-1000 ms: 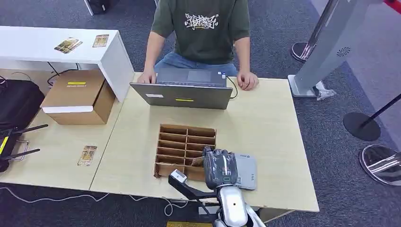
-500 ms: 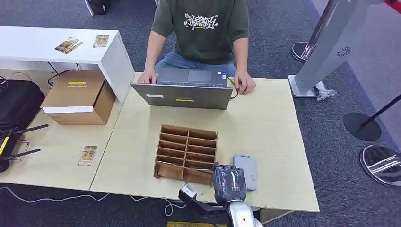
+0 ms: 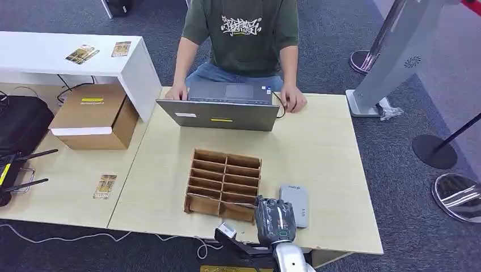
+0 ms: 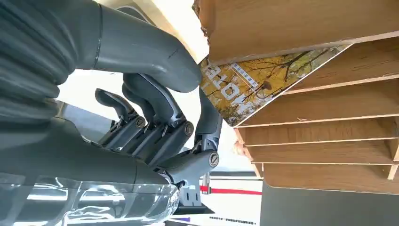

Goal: Pass the card to the sensor for recognition and then transmit it.

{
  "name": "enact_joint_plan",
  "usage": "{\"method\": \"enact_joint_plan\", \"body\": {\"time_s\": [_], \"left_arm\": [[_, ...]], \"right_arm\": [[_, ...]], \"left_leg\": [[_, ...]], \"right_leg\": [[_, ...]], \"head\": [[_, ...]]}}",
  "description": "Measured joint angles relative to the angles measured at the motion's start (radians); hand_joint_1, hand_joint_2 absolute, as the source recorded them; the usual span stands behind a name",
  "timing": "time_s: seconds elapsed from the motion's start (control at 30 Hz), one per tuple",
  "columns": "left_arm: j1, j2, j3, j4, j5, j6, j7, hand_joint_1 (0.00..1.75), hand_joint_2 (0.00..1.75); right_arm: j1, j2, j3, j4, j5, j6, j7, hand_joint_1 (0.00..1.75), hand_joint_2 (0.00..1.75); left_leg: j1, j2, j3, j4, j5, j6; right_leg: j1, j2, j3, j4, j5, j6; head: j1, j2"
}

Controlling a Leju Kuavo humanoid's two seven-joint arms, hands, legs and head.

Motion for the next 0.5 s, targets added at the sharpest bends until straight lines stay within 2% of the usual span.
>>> {"method": "enact_joint_plan", "body": {"time_s": [0.3,0.5], "left_arm": [[0.0,0.002,0.0,0.0,0.003,-0.001,0.0,0.0,0.0],[0.0,0.001,0.0,0.0,0.0,-0.006,0.001,0.0,0.0]], "right_arm": [[0.009,-0.004,-0.001,-0.025,0.006,-0.015,-0.006,1.75,1.75],[0.029,-0.008,-0.01,-0.09,0.052,-0.075,-0.015,1.75,1.75]], "left_leg": [[0.0,0.0,0.0,0.0,0.0,0.0],[0.0,0.0,0.0,0.0,0.0,0.0]], "right_leg": [[0.0,0.0,0.0,0.0,0.0,0.0],[0.0,0.0,0.0,0.0,0.0,0.0]], "head": [[0.0,0.0],[0.0,0.0]]}}
